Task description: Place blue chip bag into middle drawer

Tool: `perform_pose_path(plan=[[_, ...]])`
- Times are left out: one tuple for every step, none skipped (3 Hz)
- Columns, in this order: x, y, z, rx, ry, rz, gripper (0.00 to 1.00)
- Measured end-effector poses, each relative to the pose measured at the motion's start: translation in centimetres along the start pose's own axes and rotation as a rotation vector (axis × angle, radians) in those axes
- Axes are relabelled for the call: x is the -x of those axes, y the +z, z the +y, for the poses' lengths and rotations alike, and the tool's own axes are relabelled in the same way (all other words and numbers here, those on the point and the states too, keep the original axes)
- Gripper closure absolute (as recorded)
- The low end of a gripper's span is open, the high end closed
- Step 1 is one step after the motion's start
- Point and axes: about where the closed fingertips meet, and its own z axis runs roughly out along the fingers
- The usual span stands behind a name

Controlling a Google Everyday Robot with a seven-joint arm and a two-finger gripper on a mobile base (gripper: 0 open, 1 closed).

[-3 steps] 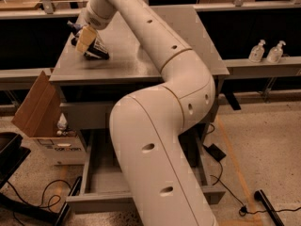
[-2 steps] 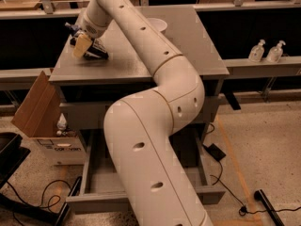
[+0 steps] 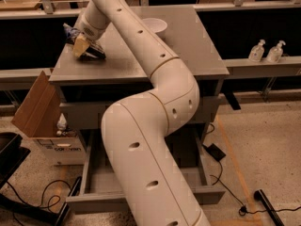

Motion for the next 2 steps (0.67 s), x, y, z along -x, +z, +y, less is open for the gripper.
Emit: perform_pose_path(plan=[[-0.03, 0.29, 0.10, 0.004, 0.000, 0.002, 0.96], [0.00, 0.24, 0.09, 0.004, 0.000, 0.002, 1.00]])
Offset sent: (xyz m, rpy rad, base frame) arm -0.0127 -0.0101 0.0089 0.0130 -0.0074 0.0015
